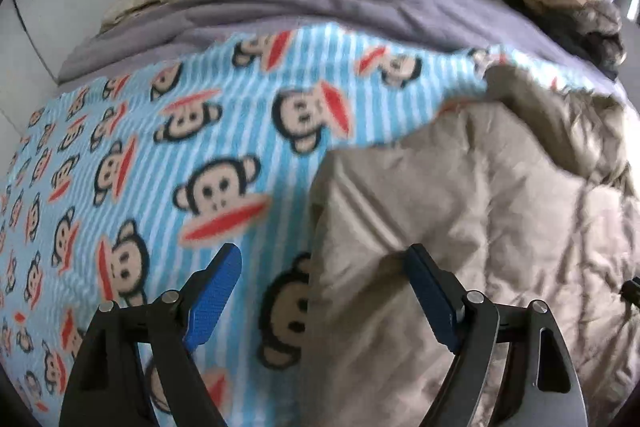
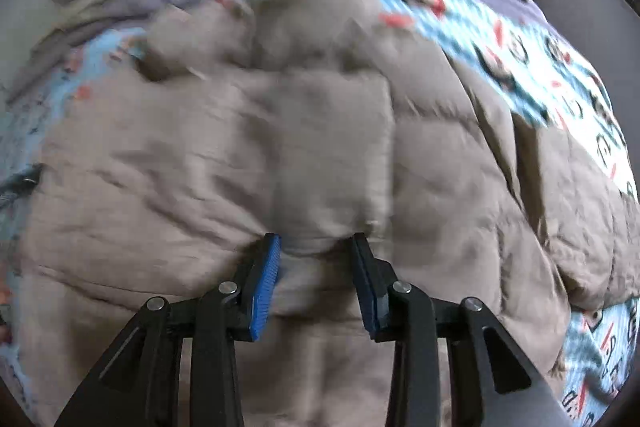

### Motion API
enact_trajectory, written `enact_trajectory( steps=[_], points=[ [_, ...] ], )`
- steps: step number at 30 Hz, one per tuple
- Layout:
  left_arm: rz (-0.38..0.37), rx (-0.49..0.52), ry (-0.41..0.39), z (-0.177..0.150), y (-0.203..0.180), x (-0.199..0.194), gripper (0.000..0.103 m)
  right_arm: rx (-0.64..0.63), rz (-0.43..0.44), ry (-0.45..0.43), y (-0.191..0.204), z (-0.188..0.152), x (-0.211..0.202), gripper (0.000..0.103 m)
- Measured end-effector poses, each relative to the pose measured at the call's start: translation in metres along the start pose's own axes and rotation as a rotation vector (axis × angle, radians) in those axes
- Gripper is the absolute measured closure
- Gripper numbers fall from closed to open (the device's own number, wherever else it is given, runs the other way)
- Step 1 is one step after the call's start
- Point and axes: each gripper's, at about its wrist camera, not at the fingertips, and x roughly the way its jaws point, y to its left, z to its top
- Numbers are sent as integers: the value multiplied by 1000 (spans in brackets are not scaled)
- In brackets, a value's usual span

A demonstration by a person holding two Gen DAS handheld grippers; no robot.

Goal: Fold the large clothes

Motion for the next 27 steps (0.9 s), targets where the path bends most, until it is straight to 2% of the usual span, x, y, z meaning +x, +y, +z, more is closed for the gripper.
enact_trajectory(
  steps=[2, 3, 4, 5, 6, 9, 11, 12, 13, 14, 15, 16, 17, 18, 20, 22, 24, 25, 27],
  points=[
    [-81, -61, -3, 9, 22, -1, 18, 79, 28, -44, -20, 0, -17, 50],
    [-117, -95, 20, 11, 31, 3, 18, 123, 46, -69, -31, -1, -25, 27],
    [-179, -153, 72, 14, 46, 12, 18, 180, 86, -86, -45, -2, -32, 17],
    [-265, -224, 140, 15, 61, 26, 18, 244, 141, -84, -58, -5, -35, 17],
    [-317, -269, 177, 15, 69, 35, 18, 294, 191, -62, -67, -7, -33, 17],
    [-529, -396, 299, 10, 85, 72, 18, 501, 439, 41, -94, -16, -10, 19],
    [-575, -415, 303, 12, 84, 79, 18, 578, 560, 74, -99, -15, 3, 21],
    [-616, -421, 297, 15, 81, 80, 19, 593, 590, 81, -97, -17, 6, 27],
    [-651, -429, 295, 16, 77, 81, 29, 601, 609, 89, -94, -15, 10, 34],
    [-681, -434, 292, 17, 72, 81, 56, 598, 617, 102, -89, -13, 15, 38],
    [-685, -422, 285, 20, 64, 79, 68, 588, 619, 119, -83, -11, 22, 46],
    [-648, -399, 264, 23, 59, 75, 81, 576, 615, 130, -78, -8, 26, 62],
    [-576, -355, 214, 26, 52, 64, 86, 556, 597, 144, -72, -6, 29, 74],
    [-481, -282, 129, 31, 42, 44, 88, 529, 558, 158, -63, -3, 31, 91],
    [-349, -151, 7, 35, 24, 14, 88, 464, 466, 130, -55, 3, 23, 92],
    [-207, -2, -78, 34, 3, -3, 88, 351, 344, 82, -46, 10, 11, 92],
    [-106, 90, -67, 34, -12, 10, 88, 243, 207, 53, -37, 15, 6, 92],
    [-63, 111, -53, 34, -13, 20, 88, 225, 180, 58, -36, 15, 9, 92],
    [26, 122, -18, 29, -9, 37, 88, 244, 185, 69, -37, 14, 16, 93]
  ],
)
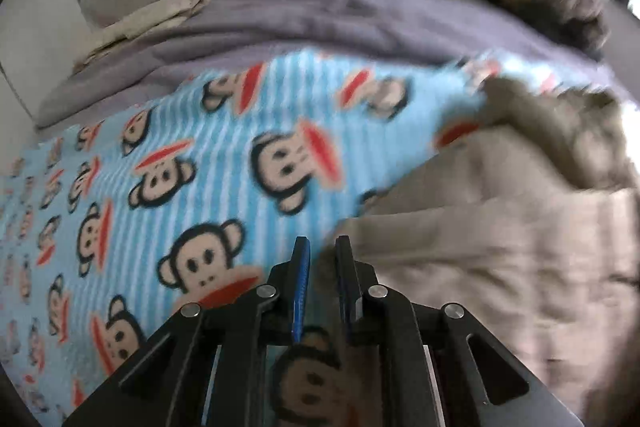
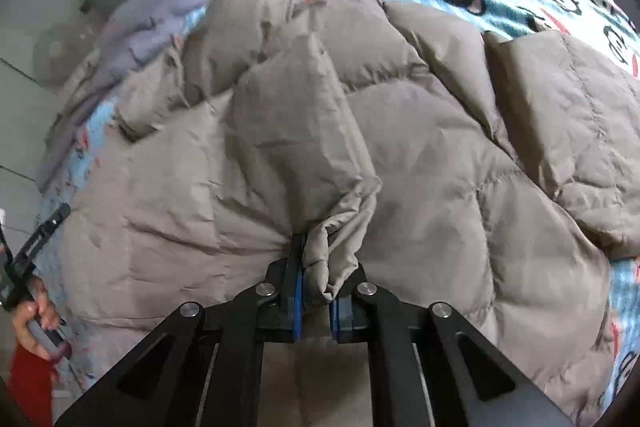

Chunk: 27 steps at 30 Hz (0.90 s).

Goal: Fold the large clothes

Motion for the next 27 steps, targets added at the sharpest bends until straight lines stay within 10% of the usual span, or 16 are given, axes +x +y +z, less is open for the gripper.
enact_trajectory(
  steps=[5, 11, 16, 27],
  points=[
    [-22, -168, -5, -6, 40, -24, 88, 27, 30, -3, -3, -2, 1, 93],
    [-219, -66, -17, -20, 14, -71, 88, 57, 70, -6, -21, -18, -8, 92],
    [-42, 109, 92, -65, -28, -24, 88, 12, 56, -17, -20, -17, -10, 92],
    [-26, 26, 117, -60, -16, -32, 88, 78, -50, -81, -60, -32, -55, 83]
  ],
)
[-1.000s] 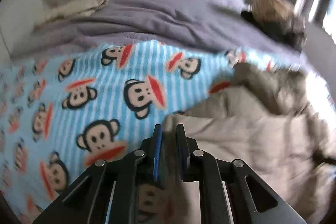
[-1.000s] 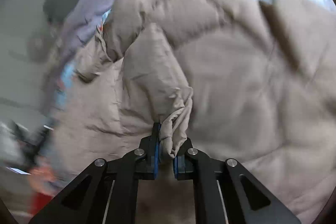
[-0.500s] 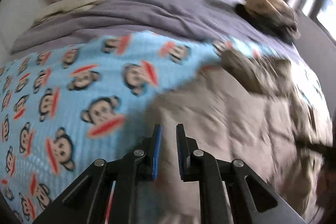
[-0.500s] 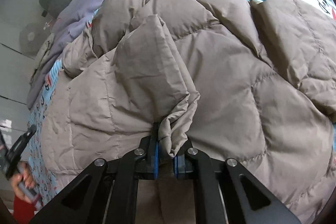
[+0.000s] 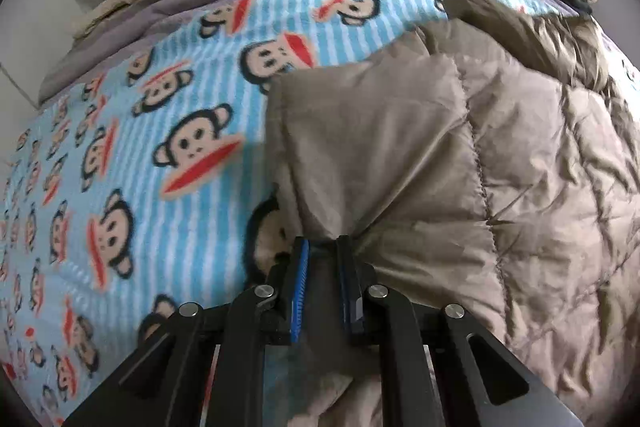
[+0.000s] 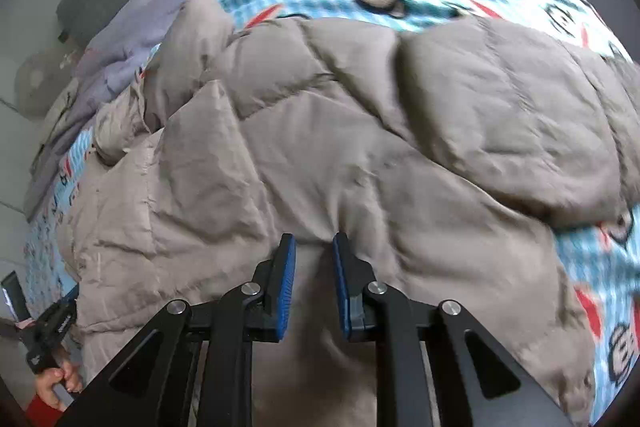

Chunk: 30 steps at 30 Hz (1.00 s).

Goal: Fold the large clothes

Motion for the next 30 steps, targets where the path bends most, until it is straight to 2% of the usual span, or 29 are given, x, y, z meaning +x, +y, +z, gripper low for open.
enact_trajectory(
  steps=[3, 5, 9, 10, 11, 12, 14, 20, 22, 30],
  points=[
    [-41, -36, -9, -2, -6, -25, 88, -33, -9, -7, -3, -9, -17, 80],
    [-68, -38, -13, -3, -17, -41, 87, -10, 23, 1, -9, -18, -25, 79],
    [-151, -40, 7, -12, -51, -66, 85, 76, 98, 30, -28, -38, -34, 56],
    [-160, -35, 15, -15, -59, -69, 51, 93, 110, 33, -30, -43, -37, 55],
    [-162, -30, 22, -19, -69, -72, 3, 109, 121, 38, -37, -49, -40, 55],
    [-154, -31, 5, -24, -79, -78, 0, 121, 127, 43, -41, -52, -42, 54],
    [-173, 2, -10, -30, -98, -88, 0, 149, 140, 52, -55, -59, -48, 50],
    [-191, 84, 61, -46, -158, -90, 0, 223, 144, 20, -107, -59, -66, 36],
    [-188, 102, 74, -47, -173, -89, 0, 275, 149, -14, -134, -55, -74, 21],
    [-182, 109, 109, -47, -219, -88, 0, 562, 189, -177, -255, -28, -98, 16]
  ],
)
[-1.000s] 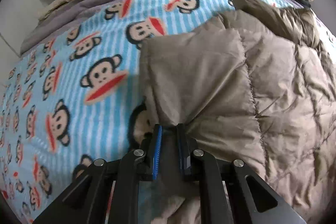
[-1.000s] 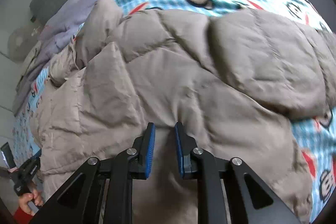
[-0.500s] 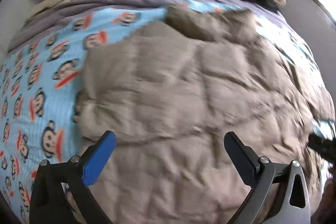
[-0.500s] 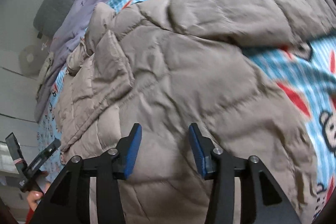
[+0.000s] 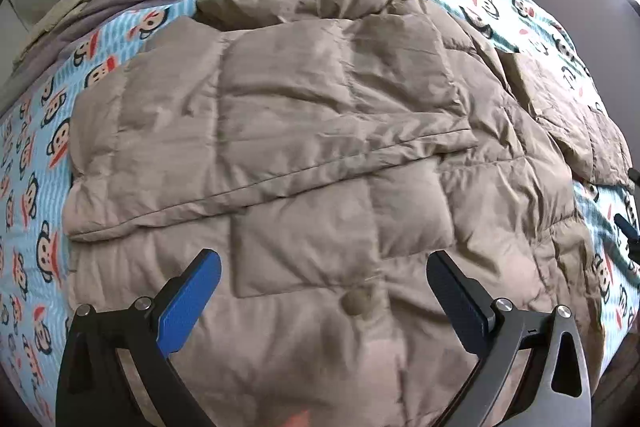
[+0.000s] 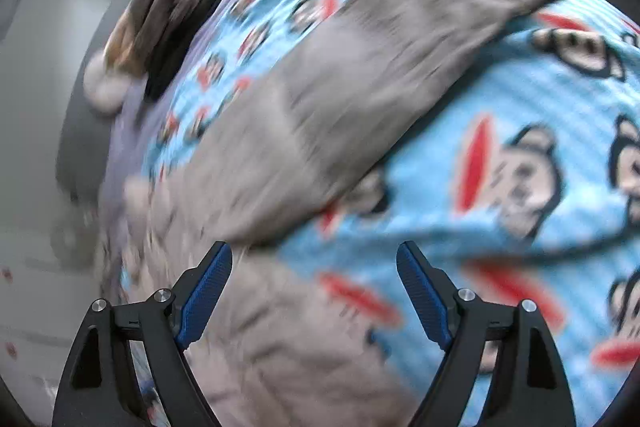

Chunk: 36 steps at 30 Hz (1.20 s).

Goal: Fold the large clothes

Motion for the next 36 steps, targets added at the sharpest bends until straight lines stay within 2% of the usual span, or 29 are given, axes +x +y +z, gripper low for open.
enact_trajectory(
  steps=[4, 10, 14, 17, 18, 20, 21, 22, 26, 30, 34, 36],
  points=[
    [-22, -7, 41, 3, -13, 8, 0, 101, 16, -9, -32, 38, 3, 16],
    [-8, -12, 23, 4, -30, 2, 0, 309, 173, -1, -72, 88, 21, 16],
    [-1, -27, 9, 10, -37, 1, 0, 392, 262, -10, -78, 113, 37, 16],
    [-2, -45, -7, 16, -36, -1, 0, 401, 293, -5, -69, 127, 45, 16],
    [0, -49, -16, 17, -34, -2, 0, 397, 290, 1, -65, 129, 47, 20],
    [13, -53, -34, 19, -29, -6, 0, 376, 302, 21, -54, 131, 50, 48],
    [29, -53, -44, 20, -27, -7, 0, 359, 300, 32, -48, 133, 52, 77],
    [43, -54, -56, 22, -23, -9, 0, 330, 298, 39, -38, 134, 54, 91],
    [59, -90, -91, 25, 4, -18, 0, 171, 289, 16, 16, 131, 44, 92],
    [88, -158, -119, 27, 41, -23, 0, -126, 302, 24, 109, 110, 37, 92],
    [109, -234, -146, 22, 81, -28, 0, -466, 335, 51, 217, 54, 42, 92],
    [123, -272, -160, 19, 102, -29, 0, -641, 350, 77, 268, 11, 51, 92]
  ],
)
